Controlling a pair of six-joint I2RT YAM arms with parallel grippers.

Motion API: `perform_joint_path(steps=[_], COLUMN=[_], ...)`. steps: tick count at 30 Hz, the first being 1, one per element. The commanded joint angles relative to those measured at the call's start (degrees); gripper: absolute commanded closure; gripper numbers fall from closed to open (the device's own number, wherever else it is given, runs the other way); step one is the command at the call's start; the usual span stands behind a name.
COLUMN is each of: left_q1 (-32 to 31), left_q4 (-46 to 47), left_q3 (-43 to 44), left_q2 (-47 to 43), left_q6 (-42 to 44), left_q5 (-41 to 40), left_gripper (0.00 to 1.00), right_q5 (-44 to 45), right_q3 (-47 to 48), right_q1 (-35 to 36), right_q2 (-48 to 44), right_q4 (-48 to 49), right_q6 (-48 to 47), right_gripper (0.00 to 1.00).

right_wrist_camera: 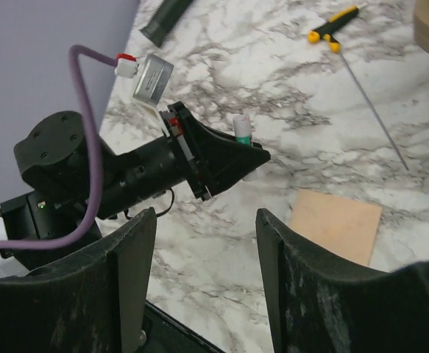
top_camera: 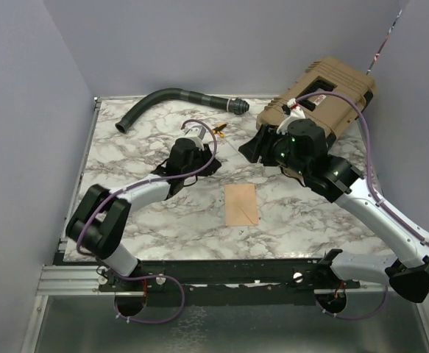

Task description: Place the letter into the envelope and seal it

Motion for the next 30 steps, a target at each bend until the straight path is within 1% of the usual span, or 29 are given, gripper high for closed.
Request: perform_joint_path(steps=[1,3,5,9,11,13,17,20,25,30], left_q1=[-0.2,-0.1,-0.1,-0.1,-0.1,-0.1,-0.1,-0.1,0.0,0.6], left_q4=[1.7,0.3,-1.5,-2.1,-2.6,-4.5,-4.7,-4.8,-4.8,-6.2], left_q3=[5.3,8.1,10.8,15.3,18.2,20.3,19.8,19.8,19.5,17.9], left_q2=[10.7,14.7,18.3,24.4,26.8,28.5,28.9,29.4,28.5,23.0], left_q6=[-13.4,-16.3,-19.2,-23.9,-23.9,-24.5,-26.6,-27.0,-23.7,-20.0], left_q5=[-4.5,-5.4,-6.3,-6.5,-5.2,-5.6,-8.3,-7.9,-6.6,-7.5], left_gripper=[0.90,0.89,0.85,0.83,0.78,0.72,0.66,0.59,0.51,0.43], right_q5=[7.6,8.9,9.6,9.1,9.4,9.6,9.9,10.0,10.7,11.2], right_q3=[-5.3,-7.9,-10.4,-15.3,-16.7,-17.7,-19.2,-19.6,-18.6,-17.3], right_q1=[0.1,0.0,0.1,0.0,0.0,0.0,0.1,0.0,0.0,0.0], right_q2=[-2.7,-4.1,-5.3,-7.0,-7.7,-8.4,-10.1,-10.5,-10.5,-11.4], right_q4=[2.1,1.9,1.8,2.4,2.0,1.4,1.1,0.7,-2.2,-5.9], right_q6=[2.8,3.5,4.8,7.3,8.7,9.8,10.4,10.8,11.9,11.8], right_gripper=[0.41,0.41,0.41,0.41,0.41,0.41,0.41,0.41,0.41,0.40])
